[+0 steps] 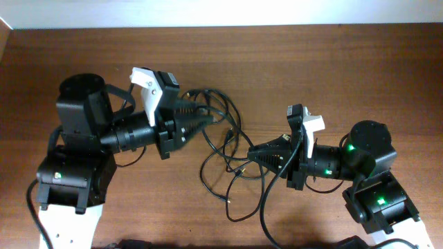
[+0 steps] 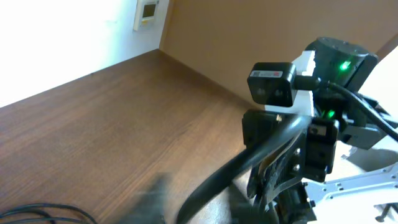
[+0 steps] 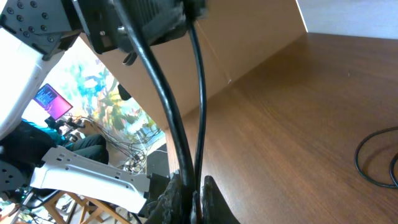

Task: Untangle cables
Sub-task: 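Move the right gripper in and grasp a cable strand, then pull the right gripper rightward, drawing the strand away from the left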

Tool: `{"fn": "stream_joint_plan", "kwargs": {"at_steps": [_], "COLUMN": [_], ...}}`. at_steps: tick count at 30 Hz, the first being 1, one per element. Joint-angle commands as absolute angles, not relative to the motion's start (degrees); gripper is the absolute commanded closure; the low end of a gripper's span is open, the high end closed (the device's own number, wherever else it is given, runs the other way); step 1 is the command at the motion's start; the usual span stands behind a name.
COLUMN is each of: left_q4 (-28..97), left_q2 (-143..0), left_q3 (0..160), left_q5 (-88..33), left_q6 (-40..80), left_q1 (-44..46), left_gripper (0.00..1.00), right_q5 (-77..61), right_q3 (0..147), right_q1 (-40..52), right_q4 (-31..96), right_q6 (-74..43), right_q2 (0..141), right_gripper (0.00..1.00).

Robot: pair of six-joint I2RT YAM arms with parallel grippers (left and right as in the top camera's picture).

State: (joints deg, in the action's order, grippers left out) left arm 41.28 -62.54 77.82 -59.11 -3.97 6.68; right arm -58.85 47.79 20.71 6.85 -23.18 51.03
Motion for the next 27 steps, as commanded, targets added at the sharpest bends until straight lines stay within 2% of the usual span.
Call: {"fn": "stream_joint_plan", "kwargs": {"at_steps": [1, 2, 6, 11, 13, 17, 23, 27], "left_q4": [41.23, 41.58, 43.66, 45.12, 45.17, 45.76, 47.29, 47.33], "left_q2": [-63.05, -63.05, -63.05, -63.05, -63.05, -63.05, -63.05, -63.05], "left_q3": [78.02, 78.02, 78.02, 78.02, 78.02, 78.02, 78.02, 78.02], "left_q5": [-59.07, -58.92, -58.67, -58.65, -55.99, -53.6, -51.16, -51.16], "left_q6": [-4.4, -4.38, -4.4, -4.4, -4.4, -4.43, -4.4, -4.4], "left_q1": [6.63, 6.63, 6.63, 6.63, 6.59, 6.59, 6.59, 6.59], "left_gripper": [0.14, 0.01, 0.01, 0.01, 0.01, 0.01, 0.01, 0.01], "right_q5": [-59.35, -58.96, -51.35, -29.34, -16.49, -1.63, -5.39, -23.86], "right_q3": [48.23, 48.23, 48.23, 48.23, 48.25, 48.36, 48.62, 48.62], "right_q1": [20.58, 20.51, 20.49, 20.49, 20.49, 20.49, 20.49, 20.49], "right_q4": [6.61, 6.61, 6.55, 5.69, 2.96, -8.23, -5.1, 2.26], "right_q6": [-22.81, -22.81, -22.81, -22.79, -22.79, -22.81, -24.56, -27.97], "right_q2": [51.0, 51.0, 51.0, 50.98, 50.61, 47.79, 47.33, 47.33], "right_gripper": [0.96, 0.96, 0.96, 0.96, 0.96, 0.96, 0.96, 0.96]}}
